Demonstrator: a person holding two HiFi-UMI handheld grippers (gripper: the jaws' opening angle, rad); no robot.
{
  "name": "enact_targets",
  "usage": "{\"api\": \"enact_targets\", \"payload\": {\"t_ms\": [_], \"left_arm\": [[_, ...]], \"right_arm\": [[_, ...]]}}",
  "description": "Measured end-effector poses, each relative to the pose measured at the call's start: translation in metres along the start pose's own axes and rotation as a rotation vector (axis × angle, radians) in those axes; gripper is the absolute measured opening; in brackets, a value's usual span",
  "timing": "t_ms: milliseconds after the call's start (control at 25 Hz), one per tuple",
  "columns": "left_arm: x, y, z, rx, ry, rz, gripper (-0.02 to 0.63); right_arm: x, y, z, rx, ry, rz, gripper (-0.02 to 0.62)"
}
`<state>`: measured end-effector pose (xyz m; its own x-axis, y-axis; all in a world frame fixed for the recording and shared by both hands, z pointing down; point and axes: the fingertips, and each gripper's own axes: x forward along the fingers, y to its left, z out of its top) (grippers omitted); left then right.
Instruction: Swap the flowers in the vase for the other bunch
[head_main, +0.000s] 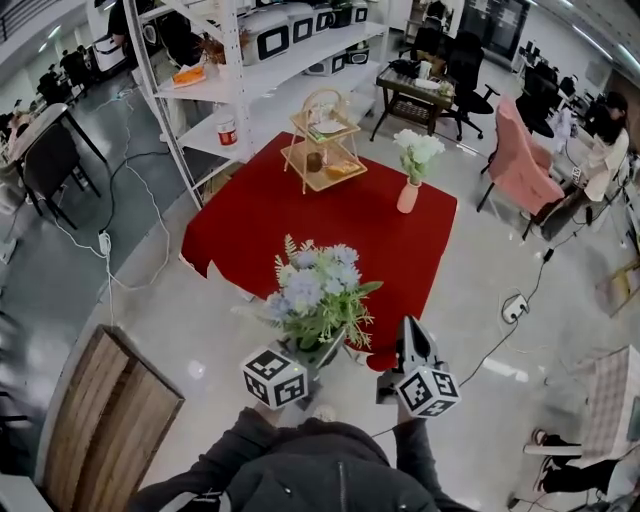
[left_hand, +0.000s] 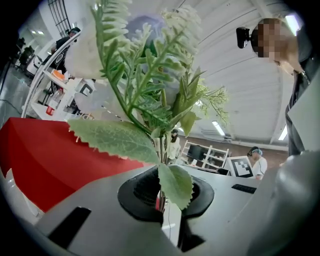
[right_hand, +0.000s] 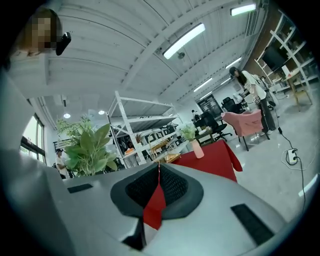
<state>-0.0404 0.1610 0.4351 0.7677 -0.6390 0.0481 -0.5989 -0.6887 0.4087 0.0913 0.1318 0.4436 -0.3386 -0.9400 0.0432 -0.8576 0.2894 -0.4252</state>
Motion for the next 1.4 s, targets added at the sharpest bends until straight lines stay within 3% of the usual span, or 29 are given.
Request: {"api": "enact_targets", "payload": {"t_ms": [560,1040,1400], "left_arm": [[0.011,-0.007,-0.03,-0.014,0.087,-0.049,0.031],[-0.003,-0.012,-0.033,-0.014,0.076,-0.035,0.031],[0.016,0.004,-0.019,-0.009,0.056,-0.027,0.031]], "right_arm": [[-0.025,-0.016,-0.022,0.072,0.008,-0.074,0.012],[-0.033,-0.008,-0.024,0.072,-0.005,-0.06,0.012],[-0.009,-0.017,-0.014,0.069,-0.014,-0.06,0.012]]}}
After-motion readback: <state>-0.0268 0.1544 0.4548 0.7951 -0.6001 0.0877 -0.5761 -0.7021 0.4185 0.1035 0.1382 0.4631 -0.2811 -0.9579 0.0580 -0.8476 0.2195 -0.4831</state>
